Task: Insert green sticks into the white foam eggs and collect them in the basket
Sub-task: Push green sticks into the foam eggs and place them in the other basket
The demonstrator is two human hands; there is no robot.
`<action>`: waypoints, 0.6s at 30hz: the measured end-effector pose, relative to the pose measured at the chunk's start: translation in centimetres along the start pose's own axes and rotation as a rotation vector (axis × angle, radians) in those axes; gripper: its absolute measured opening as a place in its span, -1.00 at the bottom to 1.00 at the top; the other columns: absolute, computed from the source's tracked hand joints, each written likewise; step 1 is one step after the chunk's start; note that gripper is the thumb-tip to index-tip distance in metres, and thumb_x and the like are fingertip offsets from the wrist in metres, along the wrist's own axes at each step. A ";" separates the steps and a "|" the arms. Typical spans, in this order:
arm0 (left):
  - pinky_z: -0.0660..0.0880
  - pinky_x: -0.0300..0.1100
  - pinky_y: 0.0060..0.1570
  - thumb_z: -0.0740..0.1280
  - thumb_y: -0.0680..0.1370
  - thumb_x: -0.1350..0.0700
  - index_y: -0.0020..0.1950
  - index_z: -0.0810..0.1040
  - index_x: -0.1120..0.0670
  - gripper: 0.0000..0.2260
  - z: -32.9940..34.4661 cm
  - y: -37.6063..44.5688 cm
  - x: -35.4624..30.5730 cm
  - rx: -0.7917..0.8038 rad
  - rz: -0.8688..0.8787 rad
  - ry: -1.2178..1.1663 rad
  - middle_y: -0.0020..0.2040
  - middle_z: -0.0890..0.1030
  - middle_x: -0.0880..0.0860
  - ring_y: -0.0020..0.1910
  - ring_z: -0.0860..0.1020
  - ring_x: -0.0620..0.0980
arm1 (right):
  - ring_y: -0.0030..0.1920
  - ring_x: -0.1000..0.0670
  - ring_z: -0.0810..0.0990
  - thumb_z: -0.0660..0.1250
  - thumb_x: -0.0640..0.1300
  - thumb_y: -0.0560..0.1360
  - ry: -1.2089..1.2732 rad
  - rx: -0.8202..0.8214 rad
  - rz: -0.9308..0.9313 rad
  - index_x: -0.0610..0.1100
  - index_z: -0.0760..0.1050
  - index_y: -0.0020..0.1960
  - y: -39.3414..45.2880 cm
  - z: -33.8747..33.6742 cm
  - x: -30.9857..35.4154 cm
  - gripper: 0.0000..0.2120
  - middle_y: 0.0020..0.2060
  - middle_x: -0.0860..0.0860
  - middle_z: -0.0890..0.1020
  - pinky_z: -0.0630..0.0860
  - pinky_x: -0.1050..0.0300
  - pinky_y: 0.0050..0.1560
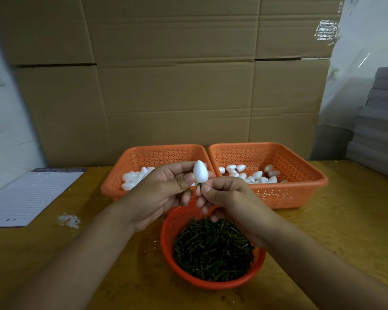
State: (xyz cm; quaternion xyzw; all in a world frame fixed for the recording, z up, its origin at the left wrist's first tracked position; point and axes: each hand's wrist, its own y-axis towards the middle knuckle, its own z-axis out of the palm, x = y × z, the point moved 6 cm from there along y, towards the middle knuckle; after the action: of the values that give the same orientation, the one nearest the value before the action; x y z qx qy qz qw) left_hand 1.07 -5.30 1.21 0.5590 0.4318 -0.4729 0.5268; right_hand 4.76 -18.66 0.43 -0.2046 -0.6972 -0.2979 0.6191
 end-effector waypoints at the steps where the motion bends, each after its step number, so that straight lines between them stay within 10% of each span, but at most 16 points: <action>1: 0.45 -0.17 -0.10 0.32 0.58 0.12 0.31 0.61 0.11 -0.70 0.0 0.0 0.0 -0.003 -0.001 -0.006 -0.18 0.61 0.05 -0.32 0.49 -0.13 | -0.30 0.11 0.55 0.22 -0.23 0.65 0.005 0.004 0.002 -0.15 0.59 -0.13 0.0 0.0 0.0 -0.76 -0.29 0.00 0.62 0.47 0.28 -0.33; 6: 0.51 -0.24 -0.14 0.35 0.58 0.10 0.28 0.63 0.05 -0.73 0.0 -0.2 -0.2 0.007 0.006 -0.002 0.01 0.61 0.34 -0.24 0.56 -0.10 | -0.30 0.12 0.54 0.25 -0.21 0.63 -0.014 -0.025 -0.016 -0.12 0.62 -0.16 0.1 -0.1 -0.1 -0.76 -0.28 0.01 0.63 0.46 0.28 -0.34; 18: 0.53 -0.30 -0.22 0.59 0.37 -0.02 0.17 0.65 -0.14 -0.62 -0.7 -0.2 -1.3 -0.173 0.143 0.136 0.13 0.69 -0.03 -0.13 0.65 -0.14 | -0.32 0.10 0.56 0.43 -0.21 0.52 -0.079 -0.240 -0.095 -0.21 0.69 -0.10 0.2 -2.0 0.2 -0.91 -0.31 -0.05 0.67 0.47 0.27 -0.37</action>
State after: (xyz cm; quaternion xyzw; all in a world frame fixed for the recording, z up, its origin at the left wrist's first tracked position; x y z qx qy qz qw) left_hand 0.74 -4.53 2.42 0.5717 0.4645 -0.3561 0.5750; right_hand 6.29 -19.87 0.73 -0.2556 -0.6892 -0.3999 0.5475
